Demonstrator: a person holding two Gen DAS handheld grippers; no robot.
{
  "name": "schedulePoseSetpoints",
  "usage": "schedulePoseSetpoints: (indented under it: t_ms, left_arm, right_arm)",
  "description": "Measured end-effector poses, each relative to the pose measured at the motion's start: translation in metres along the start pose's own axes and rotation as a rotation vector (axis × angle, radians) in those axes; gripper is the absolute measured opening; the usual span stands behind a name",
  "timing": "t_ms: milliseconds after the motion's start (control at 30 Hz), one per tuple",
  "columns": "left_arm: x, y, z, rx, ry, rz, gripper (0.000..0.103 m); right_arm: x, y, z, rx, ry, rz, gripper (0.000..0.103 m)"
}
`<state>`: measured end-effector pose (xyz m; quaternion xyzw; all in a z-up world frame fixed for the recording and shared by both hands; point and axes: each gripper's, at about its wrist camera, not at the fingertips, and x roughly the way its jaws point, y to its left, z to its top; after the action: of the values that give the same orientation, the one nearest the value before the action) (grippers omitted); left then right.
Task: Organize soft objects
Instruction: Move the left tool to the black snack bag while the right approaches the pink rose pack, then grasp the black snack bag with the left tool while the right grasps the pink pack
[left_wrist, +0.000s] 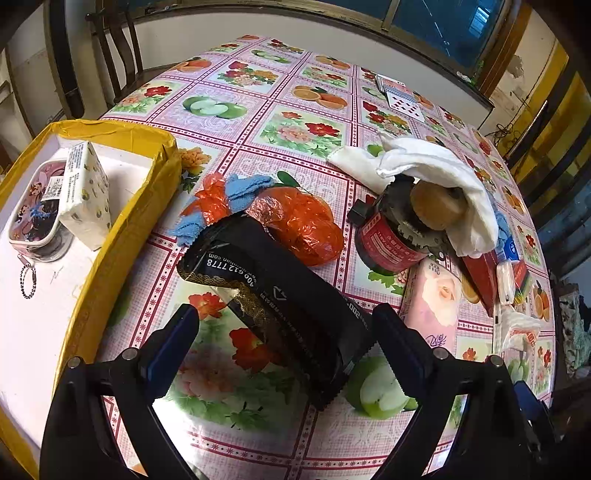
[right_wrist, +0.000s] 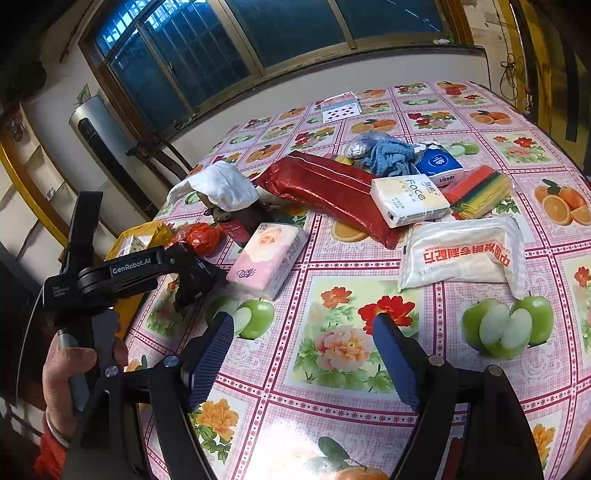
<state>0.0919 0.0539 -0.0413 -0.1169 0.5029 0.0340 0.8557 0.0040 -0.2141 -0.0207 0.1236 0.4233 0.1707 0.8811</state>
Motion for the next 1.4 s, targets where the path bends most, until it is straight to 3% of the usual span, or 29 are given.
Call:
schedulePoseSetpoints:
  t_ms: [567,867,1233,1400]
  left_arm:
    - [0.027,-0.009,0.007,-0.009,0.015,0.091,0.096]
    - [0.023,0.002,-0.003,0.027,0.042,0.067,0.096]
    - [0.017,0.018,-0.011,0.050,0.032,0.093,0.096]
    - [0.014,0.021,-0.012,0.053,0.038,0.075,0.096]
  right_arm:
    - [0.036,0.009,0.018,0.018,0.063,-0.029,0.080]
    - [0.069,0.021,0.035,0.053,0.095,-0.123,0.080]
    - [0.113,0.034,0.059,0.137,0.103,-0.231,0.081]
    - [0.119,0.039,0.061,0.188,0.109,-0.188,0.084]
